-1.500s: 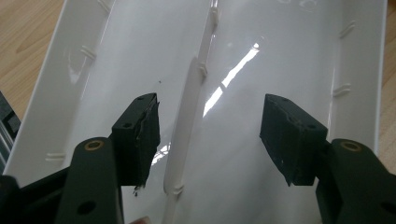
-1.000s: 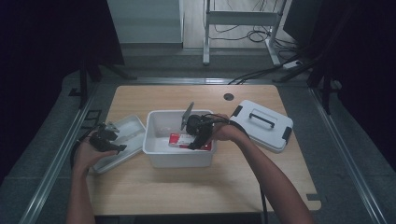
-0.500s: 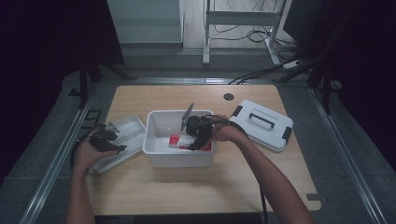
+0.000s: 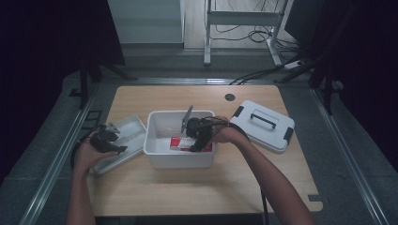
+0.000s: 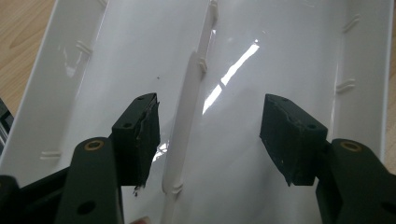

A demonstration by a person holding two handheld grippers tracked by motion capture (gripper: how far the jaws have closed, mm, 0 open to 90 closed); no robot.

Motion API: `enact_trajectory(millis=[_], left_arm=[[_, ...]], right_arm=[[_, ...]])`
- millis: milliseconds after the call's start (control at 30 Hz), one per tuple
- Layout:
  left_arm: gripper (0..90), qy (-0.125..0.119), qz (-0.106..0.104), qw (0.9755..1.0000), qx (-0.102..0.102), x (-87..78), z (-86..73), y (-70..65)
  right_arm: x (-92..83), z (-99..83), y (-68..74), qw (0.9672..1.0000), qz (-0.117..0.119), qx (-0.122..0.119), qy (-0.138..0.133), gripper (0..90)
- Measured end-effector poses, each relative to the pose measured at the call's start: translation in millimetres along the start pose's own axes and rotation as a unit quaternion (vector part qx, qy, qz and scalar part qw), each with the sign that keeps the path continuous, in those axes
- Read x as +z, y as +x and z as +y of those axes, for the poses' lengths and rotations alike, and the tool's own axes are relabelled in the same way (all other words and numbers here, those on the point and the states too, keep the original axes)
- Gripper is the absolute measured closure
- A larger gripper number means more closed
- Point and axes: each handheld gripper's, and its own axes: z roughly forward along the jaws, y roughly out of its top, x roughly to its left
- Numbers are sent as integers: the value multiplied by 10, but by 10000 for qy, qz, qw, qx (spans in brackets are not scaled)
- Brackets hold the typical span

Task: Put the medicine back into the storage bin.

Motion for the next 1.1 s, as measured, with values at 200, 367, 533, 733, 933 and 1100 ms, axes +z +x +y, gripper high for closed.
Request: enact_trajectory(millis=[200, 367, 533, 733, 933, 1100], left_arm=[[378, 1, -2, 10000, 2, 1, -1, -1], [378, 6, -1, 10000, 3, 5, 0, -1], [378, 3, -5, 10000, 1, 4, -1, -1], [378, -17, 9, 10000, -20, 0, -7, 1], [378, -25, 10, 10000, -28, -3, -9, 4], [378, -11, 7, 10000, -4, -18, -12, 11]], right_arm=[[17, -5, 1, 10000, 15, 21, -9, 506], [24, -4, -1, 10000, 2, 13, 34, 504], [47, -6, -11, 10000, -26, 38, 77, 501], [57, 0, -24, 9999, -20, 106, 34, 418], [23, -15, -41, 9998, -99, 187, -35, 416], [-63, -26, -25, 9993, -182, 249, -207, 423]])
